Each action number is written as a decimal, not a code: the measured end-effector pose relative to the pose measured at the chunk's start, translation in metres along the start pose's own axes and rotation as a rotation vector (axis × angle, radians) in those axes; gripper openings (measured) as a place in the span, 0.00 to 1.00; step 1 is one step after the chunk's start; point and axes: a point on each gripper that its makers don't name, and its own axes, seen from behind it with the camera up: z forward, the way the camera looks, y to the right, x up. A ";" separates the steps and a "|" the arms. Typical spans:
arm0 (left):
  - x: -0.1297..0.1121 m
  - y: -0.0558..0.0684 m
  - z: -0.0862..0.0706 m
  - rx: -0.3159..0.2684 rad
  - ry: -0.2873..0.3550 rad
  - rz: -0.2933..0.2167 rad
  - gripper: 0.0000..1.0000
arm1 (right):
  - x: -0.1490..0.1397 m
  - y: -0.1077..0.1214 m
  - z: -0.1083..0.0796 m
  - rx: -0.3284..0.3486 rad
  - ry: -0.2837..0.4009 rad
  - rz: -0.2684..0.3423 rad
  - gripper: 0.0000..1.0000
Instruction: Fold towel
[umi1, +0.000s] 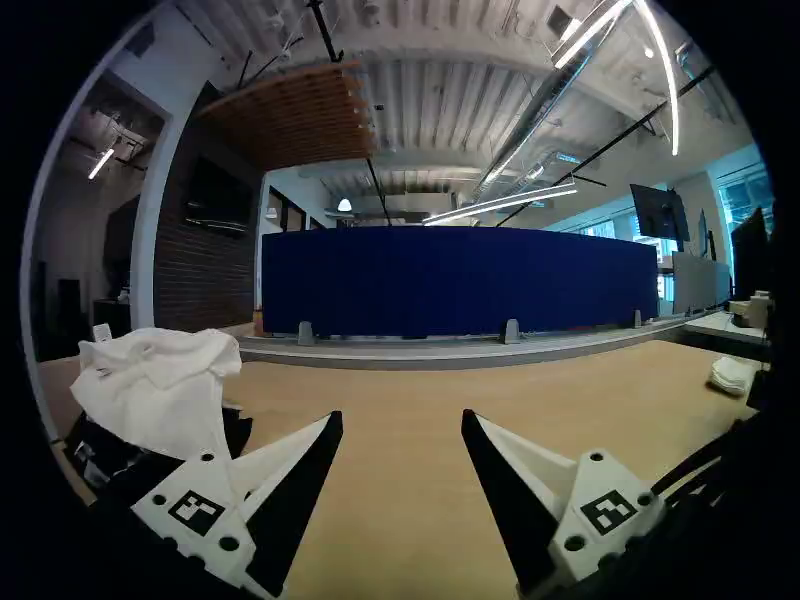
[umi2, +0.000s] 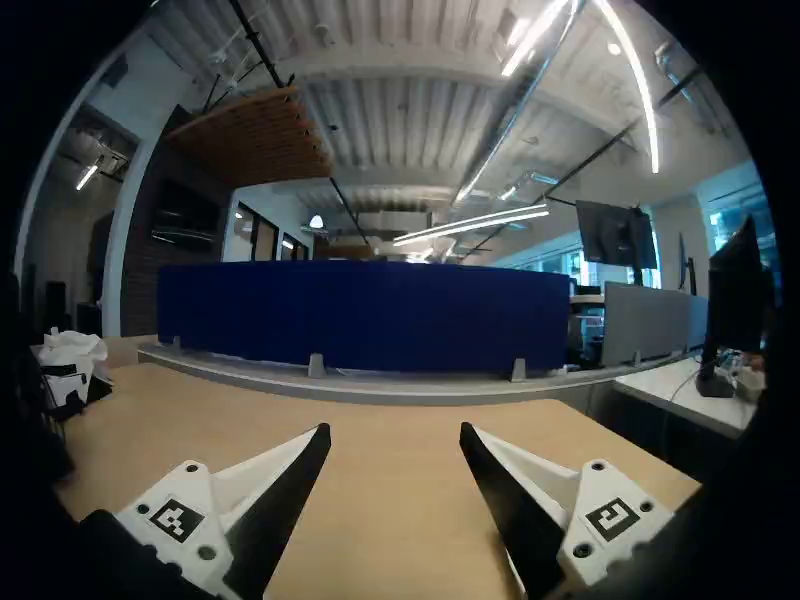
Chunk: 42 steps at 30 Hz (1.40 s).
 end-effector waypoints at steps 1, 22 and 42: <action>0.000 0.000 0.000 0.000 0.000 0.000 0.87 | -0.005 0.001 0.001 -0.002 -0.002 0.001 1.00; 0.000 0.000 -0.002 0.000 0.000 0.000 0.88 | -0.050 0.008 0.001 -0.013 -0.021 0.028 1.00; -0.001 -0.001 0.001 0.000 0.000 0.000 0.87 | -0.053 0.009 0.003 -0.017 -0.009 0.035 1.00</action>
